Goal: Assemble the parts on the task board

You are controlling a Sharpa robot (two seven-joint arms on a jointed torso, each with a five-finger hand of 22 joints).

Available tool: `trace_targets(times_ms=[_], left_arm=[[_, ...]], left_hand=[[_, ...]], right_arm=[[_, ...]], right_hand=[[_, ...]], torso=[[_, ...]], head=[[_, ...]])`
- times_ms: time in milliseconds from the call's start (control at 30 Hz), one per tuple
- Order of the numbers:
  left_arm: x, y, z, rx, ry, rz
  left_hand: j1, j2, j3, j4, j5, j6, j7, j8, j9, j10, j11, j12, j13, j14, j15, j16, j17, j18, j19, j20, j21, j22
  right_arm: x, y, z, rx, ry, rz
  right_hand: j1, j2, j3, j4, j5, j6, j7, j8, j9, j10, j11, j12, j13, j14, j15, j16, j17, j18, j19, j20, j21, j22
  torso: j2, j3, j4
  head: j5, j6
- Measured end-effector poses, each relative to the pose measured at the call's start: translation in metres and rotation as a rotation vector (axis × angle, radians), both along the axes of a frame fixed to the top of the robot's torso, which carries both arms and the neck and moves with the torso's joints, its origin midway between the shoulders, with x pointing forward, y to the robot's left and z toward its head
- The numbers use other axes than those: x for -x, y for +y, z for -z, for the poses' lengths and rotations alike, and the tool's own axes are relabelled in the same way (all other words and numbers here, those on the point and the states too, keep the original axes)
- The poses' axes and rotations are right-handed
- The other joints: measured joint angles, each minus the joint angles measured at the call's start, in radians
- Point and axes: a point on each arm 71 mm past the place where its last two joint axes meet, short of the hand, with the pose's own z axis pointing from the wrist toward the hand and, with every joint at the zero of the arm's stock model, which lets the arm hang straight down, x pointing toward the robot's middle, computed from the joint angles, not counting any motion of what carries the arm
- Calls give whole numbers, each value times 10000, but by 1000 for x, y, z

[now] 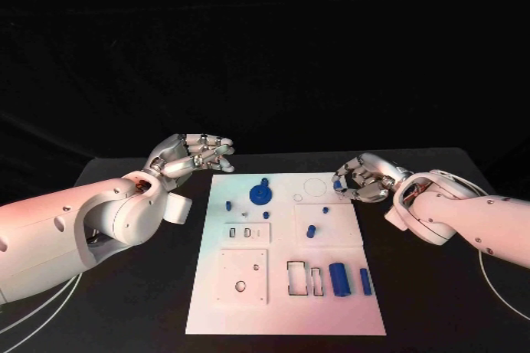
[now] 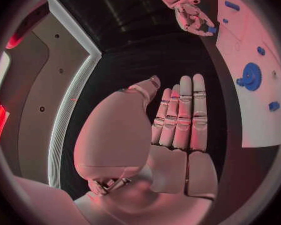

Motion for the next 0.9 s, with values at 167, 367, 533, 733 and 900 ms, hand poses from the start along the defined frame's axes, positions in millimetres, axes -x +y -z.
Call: trace_targets(times_ms=[167, 367, 533, 733, 900], left_arm=[[-1, -1, 1, -5, 13, 10], [-3, -2, 1, -9, 31, 29], [-5, -3, 2, -20, 43, 29], [-7, -3, 3, -35, 62, 25], [-8, -3, 4, -48, 73, 24]], left_hand=[[0, 0, 0, 0, 0, 0, 0, 0, 0, 0, 0, 0, 0, 0, 0, 0, 2, 0, 0, 0, 0, 0], [0, 0, 0, 0, 0, 0, 0, 0, 0, 0, 0, 0, 0, 1, 0, 0, 11, 0, 0, -1, 0, 0], [0, 0, 0, 0, 0, 0, 0, 0, 0, 0, 0, 0, 0, 1, 0, 0, 11, 0, 1, -1, 0, 0], [0, 0, 0, 0, 0, 0, 0, 0, 0, 0, 0, 0, 0, 1, 0, 0, 10, 0, 1, -1, 0, 0], [0, 0, 9, -9, 0, 0, 0, 0, 0, 0, 0, 0, 0, 1, 0, 0, 10, 0, 1, -1, 0, 0]], right_arm=[[9, 31, -15, -275, -167, -471], [22, 90, -20, -514, -136, -1312], [28, 130, -17, -563, -34, -1795], [35, 163, -7, -459, 191, -2110], [42, 179, 7, -297, 405, -2237]], right_hand=[[-52, 52, 123, 9, -4, -17, -17, 0, -3, 0, 0, 0, 0, 0, 0, 0, -1, 0, 0, 0, 0, 0], [-80, 78, 123, 9, -8, -20, -20, 0, -4, 0, 1, -40, -1, 0, 0, 0, -1, 0, 0, 0, 0, 8], [-94, 90, 123, 9, -27, -36, -36, -1, -5, 0, 1, -40, -1, 0, 1, 0, -2, 0, -3, -2, 0, 7], [-204, 136, 187, 16, -47, -53, -53, -1, -5, 0, 1, -95, -1, 0, 1, 0, -2, 0, -39, -36, -108, 7], [-230, 114, 196, 24, -55, -55, -54, -1, -6, -1, 1, -95, -2, 0, 1, 0, -3, 1, -39, -36, -108, 6]], torso=[[-20, -5, -11], [-58, -8, -22], [-80, -11, -18], [-83, -21, -2], [-71, -18, -9]], head=[[6, 21], [53, -7], [140, -65], [300, -111], [423, -152]])
